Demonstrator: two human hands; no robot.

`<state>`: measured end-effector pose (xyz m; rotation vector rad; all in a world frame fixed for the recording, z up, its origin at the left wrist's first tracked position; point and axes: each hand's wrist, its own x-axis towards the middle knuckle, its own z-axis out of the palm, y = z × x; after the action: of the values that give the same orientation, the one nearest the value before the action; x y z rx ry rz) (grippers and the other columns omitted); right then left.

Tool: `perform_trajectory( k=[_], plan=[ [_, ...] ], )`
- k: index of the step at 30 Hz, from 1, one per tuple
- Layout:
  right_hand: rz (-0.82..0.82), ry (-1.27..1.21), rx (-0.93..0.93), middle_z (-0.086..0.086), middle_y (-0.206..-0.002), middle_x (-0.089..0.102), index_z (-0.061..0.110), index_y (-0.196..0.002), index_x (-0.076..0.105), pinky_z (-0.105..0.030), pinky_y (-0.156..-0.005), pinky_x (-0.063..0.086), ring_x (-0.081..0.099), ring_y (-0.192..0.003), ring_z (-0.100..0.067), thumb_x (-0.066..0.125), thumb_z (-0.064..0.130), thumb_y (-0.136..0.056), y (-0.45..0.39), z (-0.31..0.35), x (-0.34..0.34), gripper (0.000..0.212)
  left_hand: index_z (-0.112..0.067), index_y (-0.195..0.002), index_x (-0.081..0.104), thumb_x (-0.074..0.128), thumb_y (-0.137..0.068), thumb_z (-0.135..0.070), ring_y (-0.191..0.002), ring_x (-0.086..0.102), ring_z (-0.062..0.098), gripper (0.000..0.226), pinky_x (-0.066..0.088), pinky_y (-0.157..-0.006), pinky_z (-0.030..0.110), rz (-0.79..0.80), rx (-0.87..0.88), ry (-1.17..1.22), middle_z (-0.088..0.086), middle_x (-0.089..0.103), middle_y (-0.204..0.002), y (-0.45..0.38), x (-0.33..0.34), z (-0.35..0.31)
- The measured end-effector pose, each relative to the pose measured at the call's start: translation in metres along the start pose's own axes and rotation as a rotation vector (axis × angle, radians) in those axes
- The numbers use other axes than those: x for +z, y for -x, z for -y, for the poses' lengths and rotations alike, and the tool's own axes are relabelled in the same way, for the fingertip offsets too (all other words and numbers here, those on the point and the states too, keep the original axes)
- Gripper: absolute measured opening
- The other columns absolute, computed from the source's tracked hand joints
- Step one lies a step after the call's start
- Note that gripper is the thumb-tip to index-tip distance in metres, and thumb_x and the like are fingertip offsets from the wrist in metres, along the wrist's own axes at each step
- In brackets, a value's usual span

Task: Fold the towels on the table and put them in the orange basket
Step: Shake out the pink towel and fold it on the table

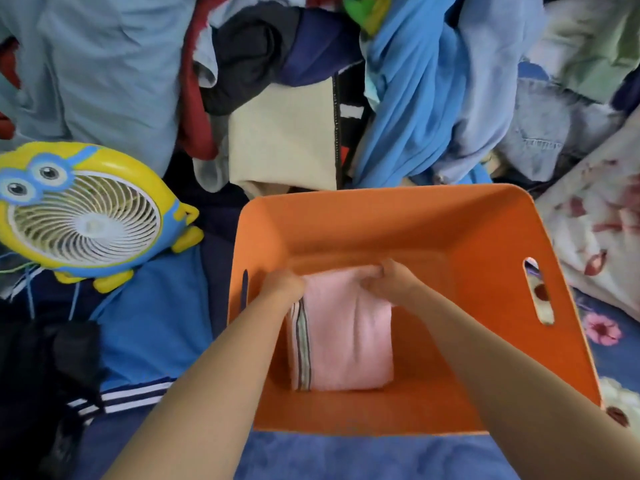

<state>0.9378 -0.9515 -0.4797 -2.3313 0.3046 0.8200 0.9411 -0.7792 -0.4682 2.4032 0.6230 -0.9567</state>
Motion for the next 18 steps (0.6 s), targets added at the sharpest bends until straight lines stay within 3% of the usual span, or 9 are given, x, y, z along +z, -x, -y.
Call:
perform_trajectory(
  k=[3, 7, 8, 10, 12, 15, 16, 18],
  plan=[
    [-0.047, -0.160, 0.099, -0.019, -0.126, 0.055, -0.001, -0.121, 0.049, -0.031, -0.088, 0.045, 0.053, -0.115, -0.032, 0.056, 0.023, -0.088, -0.031, -0.008, 0.019, 0.041, 0.005, -0.124, 0.048, 0.036, -0.097, -0.012, -0.121, 0.049, 0.032, 0.035, 0.042, -0.095, 0.034, -0.099, -0.031, 0.004, 0.019, 0.051, -0.132, -0.029, 0.016, -0.004],
    [-0.161, -0.344, 0.162, -0.022, -0.119, 0.059, -0.003, -0.114, 0.055, -0.036, -0.089, 0.046, 0.055, -0.112, -0.035, 0.052, 0.024, -0.089, -0.058, -0.011, 0.037, 0.037, 0.008, -0.137, 0.022, 0.034, -0.098, -0.012, -0.130, 0.040, 0.033, 0.045, 0.033, -0.102, 0.034, -0.266, -0.099, 0.230, 0.023, 0.038, -0.141, -0.059, 0.030, -0.009],
    [-0.194, -0.380, 0.151, -0.023, -0.121, 0.057, -0.004, -0.118, 0.052, -0.038, -0.093, 0.045, 0.053, -0.114, -0.036, 0.052, 0.023, -0.089, -0.063, -0.011, 0.040, 0.039, 0.005, -0.134, 0.028, 0.033, -0.098, -0.011, -0.127, 0.042, 0.033, 0.040, 0.034, -0.099, 0.032, -0.306, -0.093, 0.326, 0.023, 0.040, -0.139, -0.063, 0.031, -0.012],
    [-0.224, -0.527, 0.132, -0.020, -0.128, 0.052, 0.001, -0.126, 0.045, -0.035, -0.095, 0.043, 0.049, -0.119, -0.034, 0.056, 0.019, -0.087, -0.070, -0.012, 0.046, 0.045, -0.004, -0.103, 0.040, 0.035, -0.097, -0.011, -0.114, 0.050, 0.031, 0.011, 0.037, -0.084, 0.024, -0.412, -0.050, 0.504, 0.025, 0.048, -0.130, -0.069, 0.032, -0.019],
    [-0.221, -0.654, 0.091, -0.016, -0.133, 0.048, 0.006, -0.133, 0.038, -0.029, -0.091, 0.041, 0.047, -0.121, -0.031, 0.056, 0.015, -0.086, -0.073, -0.014, 0.048, 0.051, 0.002, -0.088, 0.044, 0.039, -0.096, -0.013, -0.103, 0.053, 0.028, 0.017, 0.037, -0.070, 0.017, -0.496, 0.021, 0.615, 0.026, 0.052, -0.123, -0.072, 0.036, -0.022],
    [-0.206, -0.388, -0.064, -0.018, -0.138, 0.041, 0.008, -0.140, 0.026, -0.030, -0.095, 0.035, 0.041, -0.125, -0.033, 0.049, 0.009, -0.088, -0.072, -0.024, 0.047, 0.057, 0.011, -0.124, 0.043, 0.048, -0.090, -0.008, -0.122, 0.042, 0.036, 0.039, 0.028, -0.098, 0.024, -0.632, 0.248, 0.299, 0.028, 0.044, -0.131, -0.065, 0.050, -0.005],
    [-0.235, -0.230, -0.128, -0.019, -0.140, 0.037, 0.008, -0.141, 0.024, -0.030, -0.098, 0.032, 0.038, -0.127, -0.034, 0.048, 0.009, -0.088, -0.068, -0.028, 0.045, 0.058, 0.009, -0.125, 0.044, 0.054, -0.086, -0.005, -0.124, 0.042, 0.039, 0.043, 0.030, -0.104, 0.032, -0.670, 0.387, 0.122, 0.028, 0.044, -0.132, -0.060, 0.057, 0.003],
    [-0.289, 0.045, -0.256, -0.019, -0.143, 0.031, 0.006, -0.140, 0.027, -0.031, -0.103, 0.024, 0.033, -0.129, -0.035, 0.046, 0.012, -0.090, -0.060, -0.034, 0.044, 0.054, 0.008, -0.110, 0.060, 0.071, -0.069, 0.000, -0.113, 0.055, 0.040, 0.043, 0.046, -0.094, 0.043, -0.700, 0.652, -0.226, 0.027, 0.057, -0.119, -0.057, 0.068, 0.015]
  ],
)
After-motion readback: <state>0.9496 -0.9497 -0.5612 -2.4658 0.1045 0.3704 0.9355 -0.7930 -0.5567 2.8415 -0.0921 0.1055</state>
